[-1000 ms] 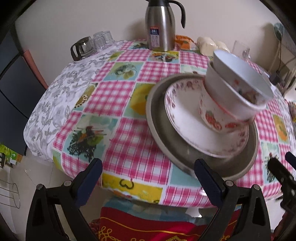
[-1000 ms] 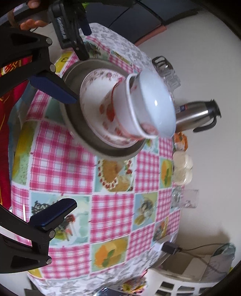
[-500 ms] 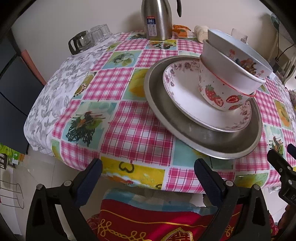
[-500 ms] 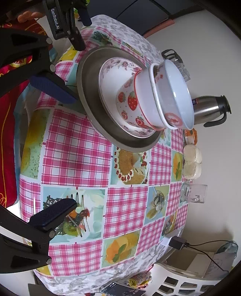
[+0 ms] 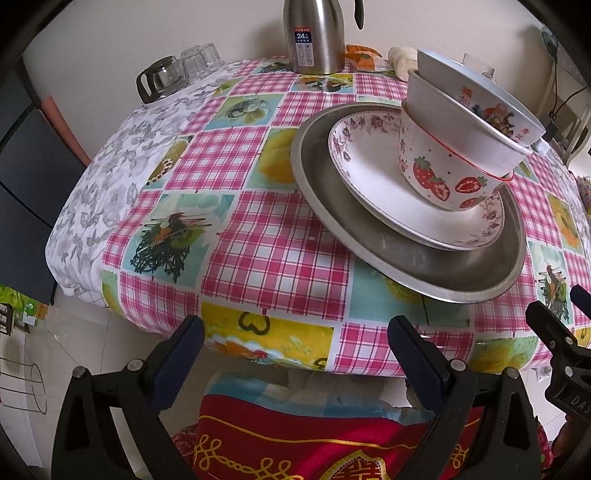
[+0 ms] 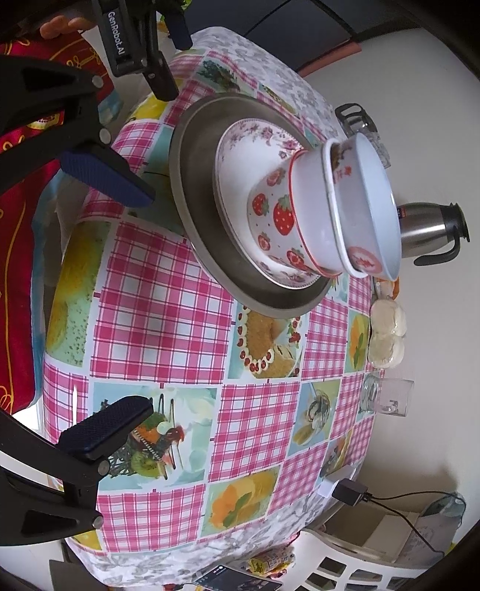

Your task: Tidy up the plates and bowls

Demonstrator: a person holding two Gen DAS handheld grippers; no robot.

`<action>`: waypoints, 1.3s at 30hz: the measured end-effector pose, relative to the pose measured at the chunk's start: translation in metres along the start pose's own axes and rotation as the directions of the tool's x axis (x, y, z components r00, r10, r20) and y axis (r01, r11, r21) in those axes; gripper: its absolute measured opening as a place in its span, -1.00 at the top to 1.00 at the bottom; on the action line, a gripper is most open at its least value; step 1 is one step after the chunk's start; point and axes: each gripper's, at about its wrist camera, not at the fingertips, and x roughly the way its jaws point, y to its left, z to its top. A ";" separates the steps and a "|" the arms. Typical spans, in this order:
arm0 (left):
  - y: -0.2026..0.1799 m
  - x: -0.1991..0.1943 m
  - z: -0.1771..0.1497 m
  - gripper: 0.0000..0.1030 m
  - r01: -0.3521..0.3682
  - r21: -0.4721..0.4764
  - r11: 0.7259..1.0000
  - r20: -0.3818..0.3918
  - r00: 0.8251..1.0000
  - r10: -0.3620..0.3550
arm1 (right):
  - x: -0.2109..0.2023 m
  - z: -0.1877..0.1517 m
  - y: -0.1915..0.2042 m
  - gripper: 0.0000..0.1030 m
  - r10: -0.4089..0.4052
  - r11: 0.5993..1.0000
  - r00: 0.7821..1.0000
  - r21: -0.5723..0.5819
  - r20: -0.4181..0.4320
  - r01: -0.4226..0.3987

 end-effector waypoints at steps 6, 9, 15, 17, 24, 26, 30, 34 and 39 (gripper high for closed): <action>0.001 0.002 0.000 -0.93 0.005 -0.004 1.000 -0.006 1.000 -0.005 | 0.001 0.000 0.002 -1.00 -0.003 1.000 1.000 -0.010 -0.002 0.003; 0.001 0.003 0.000 -0.93 0.015 -0.007 1.000 -0.012 1.000 -0.015 | 0.002 0.000 0.003 -1.00 -0.004 1.000 1.000 -0.014 -0.004 0.004; 0.002 0.007 0.002 -0.93 0.031 -0.012 0.999 -0.025 0.999 -0.031 | 0.003 0.001 0.001 -1.00 -0.007 1.000 1.000 -0.015 -0.008 0.007; 0.002 0.007 0.002 -0.93 0.035 -0.013 0.999 -0.026 0.999 -0.035 | 0.004 0.002 0.001 -1.00 -0.007 1.000 1.000 -0.015 -0.009 0.007; 0.002 0.008 0.003 -0.93 0.048 -0.015 0.999 -0.026 0.998 -0.048 | 0.006 0.003 0.001 -1.00 -0.013 1.000 1.000 -0.023 -0.012 0.013; 0.002 0.009 0.003 -0.93 0.048 -0.016 0.999 -0.029 0.998 -0.048 | 0.007 0.003 0.001 -1.00 -0.014 1.000 1.000 -0.022 -0.014 0.014; 0.004 0.011 0.004 -0.93 0.049 -0.021 0.999 -0.035 0.998 -0.050 | 0.007 0.004 0.002 -1.00 -0.016 1.000 1.000 -0.026 -0.014 0.015; 0.004 0.013 0.004 -0.93 0.049 -0.018 0.999 -0.039 0.998 -0.050 | 0.009 0.004 0.001 -1.00 -0.020 0.999 1.000 -0.030 -0.019 0.019; 0.004 0.014 0.005 -0.93 0.053 -0.015 0.998 -0.040 0.998 -0.053 | 0.011 0.004 0.000 -1.00 -0.025 0.999 0.999 -0.028 -0.025 0.024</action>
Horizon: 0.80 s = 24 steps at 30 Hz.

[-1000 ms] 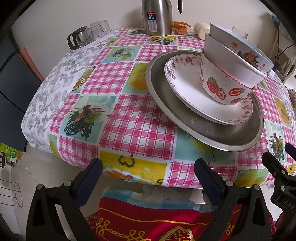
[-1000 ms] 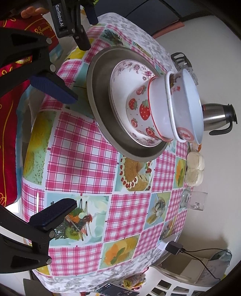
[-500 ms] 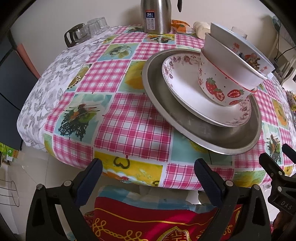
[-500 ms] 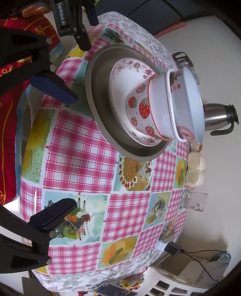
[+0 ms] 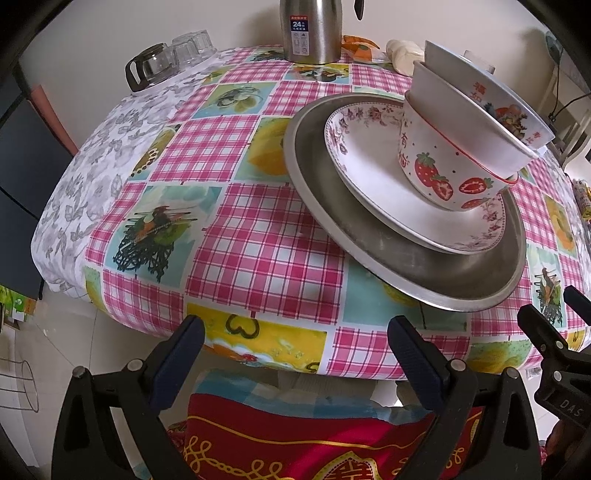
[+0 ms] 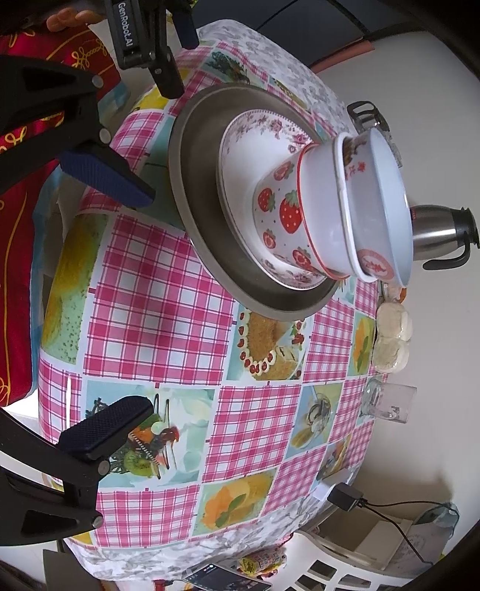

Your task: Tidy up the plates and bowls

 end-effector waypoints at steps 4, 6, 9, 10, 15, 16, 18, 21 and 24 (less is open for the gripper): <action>0.000 0.001 0.000 -0.93 0.005 0.000 1.000 -0.003 1.000 -0.005 | 0.002 0.000 0.000 -1.00 -0.001 1.000 1.000 -0.001 -0.004 0.001; -0.001 0.001 0.000 -0.93 0.007 0.001 1.000 -0.003 1.000 -0.007 | 0.002 0.000 0.000 -1.00 -0.001 1.000 1.000 -0.004 -0.004 0.001; -0.002 0.001 0.000 -0.93 0.008 0.004 1.000 -0.004 1.000 -0.008 | 0.002 0.000 0.000 -1.00 -0.002 1.000 1.000 -0.007 -0.006 0.002; -0.001 0.001 0.000 -0.93 0.009 0.004 1.000 -0.004 1.000 -0.009 | 0.002 0.000 0.000 -1.00 -0.002 1.000 1.000 -0.007 -0.007 0.002; -0.001 0.002 0.000 -0.93 0.010 0.005 1.000 -0.006 1.000 -0.010 | 0.002 0.000 0.000 -1.00 -0.003 1.000 1.000 -0.008 -0.007 0.003; -0.001 0.002 0.000 -0.93 0.010 0.005 1.000 -0.007 1.000 -0.010 | 0.002 0.000 0.000 -1.00 -0.003 1.000 1.000 -0.008 -0.007 0.002; -0.002 0.002 0.000 -0.93 0.014 0.006 1.000 -0.010 1.000 -0.014 | 0.002 0.000 0.000 -1.00 -0.003 1.000 1.000 -0.008 -0.008 0.003; -0.002 0.003 0.000 -0.93 0.023 0.007 1.000 -0.014 1.000 -0.023 | 0.003 0.000 0.000 -1.00 -0.003 1.000 1.000 -0.007 -0.009 0.003; -0.001 0.003 0.000 -0.93 0.023 0.006 1.000 -0.017 1.000 -0.023 | 0.003 -0.001 -0.001 -1.00 -0.004 1.000 1.000 -0.006 -0.010 0.004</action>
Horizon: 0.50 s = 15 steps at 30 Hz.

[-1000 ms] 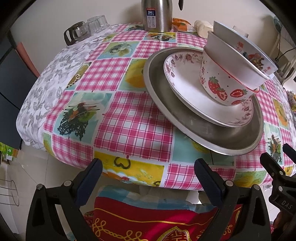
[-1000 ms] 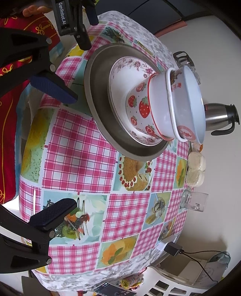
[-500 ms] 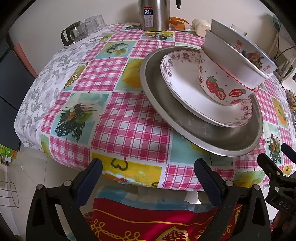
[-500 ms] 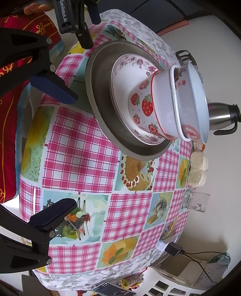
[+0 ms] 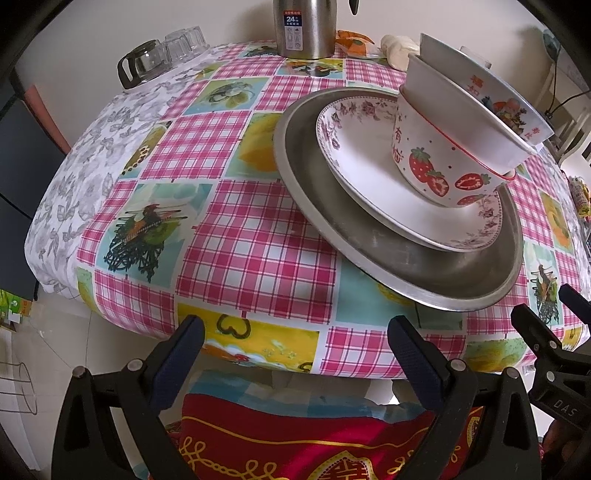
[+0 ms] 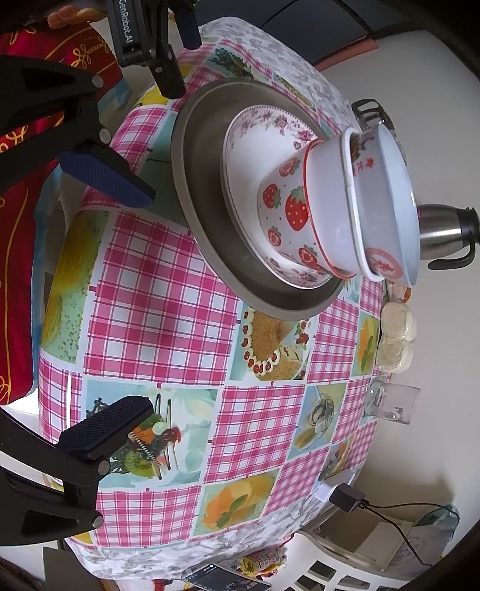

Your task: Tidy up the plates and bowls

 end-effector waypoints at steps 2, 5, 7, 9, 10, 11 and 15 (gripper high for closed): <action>0.000 0.000 0.000 -0.93 0.000 -0.002 1.000 -0.001 1.000 0.000 | 0.000 0.000 0.000 -1.00 0.000 1.000 1.000 0.000 0.000 0.000; 0.000 0.000 0.000 -0.93 0.000 -0.004 1.000 -0.003 1.000 0.000 | 0.000 0.000 0.000 -1.00 0.000 1.000 1.000 0.000 0.000 0.000; 0.000 0.001 0.001 -0.93 0.002 -0.003 1.000 -0.004 1.000 -0.002 | 0.000 0.001 0.000 -1.00 0.000 1.000 1.000 0.000 0.000 0.000; 0.000 0.001 0.001 -0.93 0.002 -0.002 1.000 -0.005 1.000 -0.002 | 0.000 0.001 0.000 -1.00 0.000 1.000 1.000 0.000 -0.001 0.000; 0.000 0.001 0.001 -0.93 0.002 -0.002 1.000 -0.005 1.000 -0.002 | 0.000 0.001 0.001 -1.00 0.000 1.000 1.000 0.000 -0.001 0.000; 0.000 0.001 0.001 -0.93 0.003 -0.003 1.000 -0.005 1.000 -0.003 | 0.001 0.001 0.000 -1.00 0.000 1.000 1.000 0.000 -0.001 0.000; 0.000 0.001 0.001 -0.93 0.002 -0.003 1.000 -0.005 1.000 -0.002 | 0.001 -0.001 0.000 -1.00 0.000 1.000 1.000 0.001 -0.002 0.000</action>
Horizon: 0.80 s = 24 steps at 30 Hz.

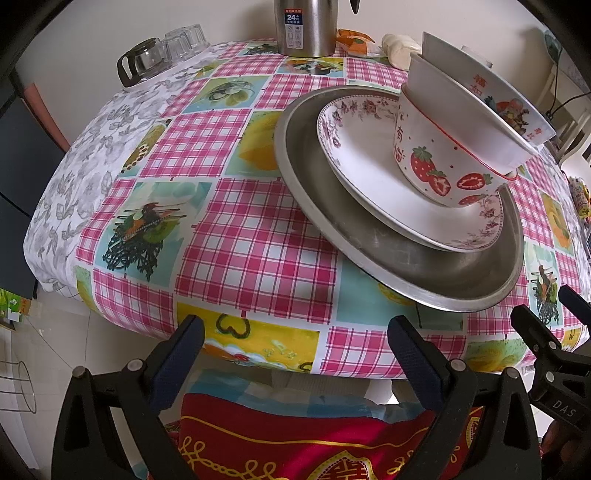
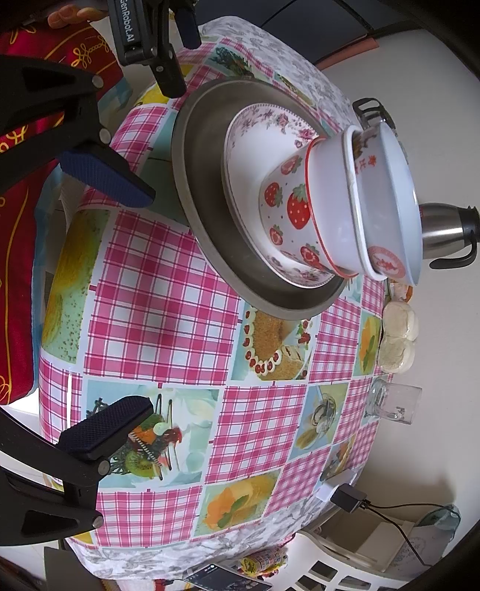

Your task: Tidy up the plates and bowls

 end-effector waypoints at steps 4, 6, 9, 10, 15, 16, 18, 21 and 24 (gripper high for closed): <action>0.000 0.000 0.000 -0.93 0.000 -0.001 1.000 0.000 1.000 0.000 | 0.001 0.000 0.000 -1.00 0.000 1.000 1.000 -0.001 0.000 0.000; 0.000 0.000 0.000 -0.93 -0.001 0.000 1.000 0.000 1.000 0.001 | 0.001 0.000 0.000 -1.00 0.000 1.000 1.000 -0.001 0.000 0.000; -0.001 0.001 0.000 -0.93 -0.003 0.002 1.000 -0.002 1.000 0.003 | 0.000 0.000 0.000 -1.00 -0.001 1.000 1.000 0.000 -0.001 0.001; -0.001 0.002 0.000 -0.93 -0.002 0.003 1.000 -0.002 1.000 0.002 | 0.001 0.000 0.000 -1.00 -0.001 1.000 1.000 0.001 -0.001 0.001; 0.000 0.000 0.000 -0.93 0.001 0.003 1.000 0.002 1.000 -0.001 | 0.001 -0.002 -0.002 -1.00 -0.002 1.000 1.000 0.003 -0.003 0.002; 0.000 0.000 0.000 -0.93 0.001 0.003 1.000 0.002 1.000 -0.001 | 0.001 -0.001 -0.002 -1.00 -0.002 1.000 1.000 0.003 -0.004 0.002; 0.000 0.000 0.000 -0.93 0.001 0.004 1.000 0.003 1.000 -0.001 | 0.001 -0.001 -0.002 -1.00 -0.003 1.000 1.000 0.003 -0.004 0.003; 0.000 0.000 0.000 -0.93 0.000 0.004 1.000 0.003 1.000 0.000 | 0.001 -0.001 -0.002 -1.00 -0.002 1.000 1.000 0.004 -0.004 0.003; 0.000 0.000 0.000 -0.93 -0.003 0.002 1.000 0.003 1.000 0.003 | 0.001 -0.001 -0.002 -1.00 -0.003 1.000 1.000 0.005 -0.006 0.003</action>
